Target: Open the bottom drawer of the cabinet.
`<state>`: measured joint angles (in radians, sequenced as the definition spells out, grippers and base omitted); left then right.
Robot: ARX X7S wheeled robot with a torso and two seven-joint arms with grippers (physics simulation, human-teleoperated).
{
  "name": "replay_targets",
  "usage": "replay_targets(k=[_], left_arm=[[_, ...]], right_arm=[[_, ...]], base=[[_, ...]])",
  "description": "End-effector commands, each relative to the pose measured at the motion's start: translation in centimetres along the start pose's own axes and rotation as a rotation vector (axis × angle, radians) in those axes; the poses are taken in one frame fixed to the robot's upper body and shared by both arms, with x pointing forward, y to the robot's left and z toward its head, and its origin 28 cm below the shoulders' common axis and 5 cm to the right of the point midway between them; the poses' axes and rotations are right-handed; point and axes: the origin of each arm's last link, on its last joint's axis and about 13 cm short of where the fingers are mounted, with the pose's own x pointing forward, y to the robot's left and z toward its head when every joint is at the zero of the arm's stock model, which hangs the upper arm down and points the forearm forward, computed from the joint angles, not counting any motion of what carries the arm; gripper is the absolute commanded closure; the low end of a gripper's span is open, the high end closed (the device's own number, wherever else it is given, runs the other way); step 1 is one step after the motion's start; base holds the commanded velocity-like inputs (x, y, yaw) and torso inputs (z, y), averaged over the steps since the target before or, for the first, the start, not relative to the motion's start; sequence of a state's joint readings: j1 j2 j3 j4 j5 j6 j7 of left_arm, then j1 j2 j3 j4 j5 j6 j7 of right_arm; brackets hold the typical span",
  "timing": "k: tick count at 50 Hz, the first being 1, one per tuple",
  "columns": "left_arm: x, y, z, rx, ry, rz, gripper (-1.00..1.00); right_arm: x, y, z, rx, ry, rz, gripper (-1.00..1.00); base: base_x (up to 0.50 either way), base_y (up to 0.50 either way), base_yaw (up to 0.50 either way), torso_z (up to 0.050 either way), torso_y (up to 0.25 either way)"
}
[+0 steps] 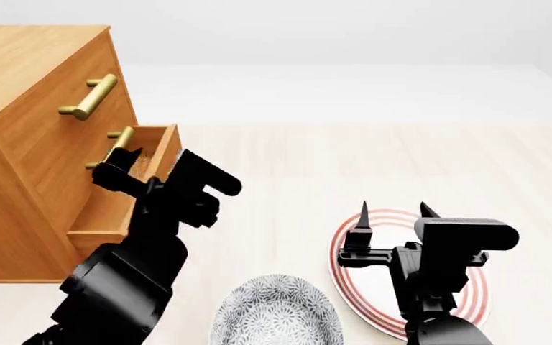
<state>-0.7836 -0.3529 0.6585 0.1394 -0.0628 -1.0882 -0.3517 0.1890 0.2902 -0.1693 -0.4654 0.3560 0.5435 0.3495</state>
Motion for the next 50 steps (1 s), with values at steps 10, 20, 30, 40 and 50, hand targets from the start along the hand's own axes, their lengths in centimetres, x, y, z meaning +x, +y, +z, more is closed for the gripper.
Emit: replay_targets(k=[10, 20, 30, 40, 50], left_arm=[[0.9, 1.8, 0.7, -0.369, 0.251, -0.125, -1.0], [1.4, 1.6, 0.1, -0.382, 0.302, -0.151, -1.0], [2.7, 1.5, -0.5, -0.401, 0.349, -0.132, -1.0], [4.8, 1.5, -1.7, -0.459, 0.452, -0.161, -1.0], [6.2, 1.4, -2.9, -0.512, 0.522, -0.176, -1.0]], right_arm=[[0.0, 0.0, 0.0, 0.0, -0.002, -0.001, -1.0], [0.0, 0.0, 0.2, -0.003, -0.006, -0.001, -1.0], [0.0, -0.1, 0.1, -0.001, -0.004, -0.003, -1.0], [0.0, -0.1, -0.1, 0.003, 0.0, -0.005, -1.0], [0.0, -0.1, -0.1, 0.004, 0.0, -0.004, -1.0]], base=[[0.0, 0.0, 0.0, 0.0, 0.0], [0.0, 0.0, 0.0, 0.0, 0.0], [0.0, 0.0, 0.0, 0.0, 0.0], [0.0, 0.0, 0.0, 0.0, 0.0], [0.0, 0.0, 0.0, 0.0, 0.0]])
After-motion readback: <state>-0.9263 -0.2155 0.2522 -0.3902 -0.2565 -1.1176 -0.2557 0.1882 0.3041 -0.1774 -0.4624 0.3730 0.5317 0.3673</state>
